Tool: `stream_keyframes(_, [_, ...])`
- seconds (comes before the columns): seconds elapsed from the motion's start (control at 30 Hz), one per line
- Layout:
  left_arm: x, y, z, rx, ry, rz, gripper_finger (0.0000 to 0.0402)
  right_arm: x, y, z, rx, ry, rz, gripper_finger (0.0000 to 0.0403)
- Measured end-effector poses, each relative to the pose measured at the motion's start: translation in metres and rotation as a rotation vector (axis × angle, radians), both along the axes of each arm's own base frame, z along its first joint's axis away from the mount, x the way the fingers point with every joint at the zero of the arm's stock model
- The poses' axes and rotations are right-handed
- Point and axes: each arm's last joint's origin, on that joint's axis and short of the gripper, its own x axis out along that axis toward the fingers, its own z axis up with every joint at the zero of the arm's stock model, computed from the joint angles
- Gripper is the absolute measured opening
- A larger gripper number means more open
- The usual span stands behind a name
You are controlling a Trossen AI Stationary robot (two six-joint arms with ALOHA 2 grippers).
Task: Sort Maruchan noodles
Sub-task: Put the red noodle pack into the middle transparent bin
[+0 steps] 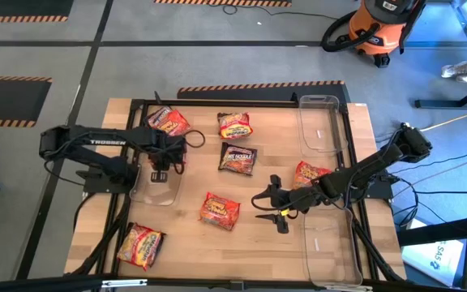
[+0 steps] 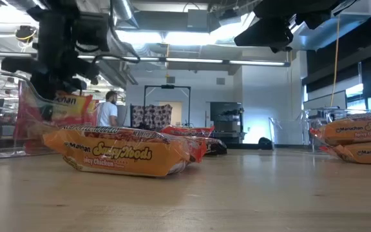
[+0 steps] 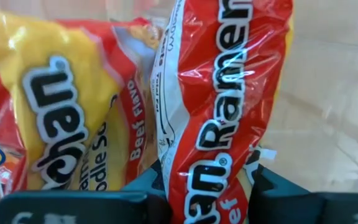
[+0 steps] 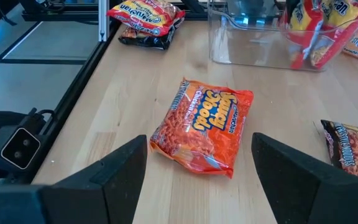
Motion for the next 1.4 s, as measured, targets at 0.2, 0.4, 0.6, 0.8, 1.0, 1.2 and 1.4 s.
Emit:
stream_keyframes(0.2, [0.001, 0.003, -0.003, 0.011, -0.030, 0.024, 0.0102, 0.000, 0.000, 0.000, -0.003, -0.001, -0.005, 0.0269])
stream_keyframes(0.4, [0.001, 0.004, -0.003, 0.033, -0.026, 0.027, 0.0142, 0.000, 0.000, 0.000, -0.005, -0.003, -0.010, 0.0269])
stream_keyframes(0.6, [0.002, 0.004, 0.005, 0.090, -0.001, 0.034, 0.0165, 0.000, 0.000, 0.000, -0.005, -0.004, -0.010, 0.0269])
stream_keyframes(0.8, [0.006, 0.004, 0.024, 0.112, -0.077, 0.034, 0.0167, 0.000, 0.000, 0.001, -0.003, -0.007, -0.010, 0.0269])
stream_keyframes(1.0, [0.003, 0.006, 0.025, 0.182, -0.053, 0.048, 0.0167, 0.002, 0.000, 0.000, 0.002, -0.019, -0.010, 0.0269])
stream_keyframes(1.2, [0.004, 0.004, 0.027, 0.163, -0.059, 0.072, 0.0167, 0.005, 0.002, -0.005, 0.007, -0.011, 0.012, 0.0269])
stream_keyframes(1.4, [0.013, 0.001, 0.059, 0.171, -0.161, 0.100, 0.0167, 0.005, 0.002, -0.003, 0.009, -0.024, 0.013, 0.0269])
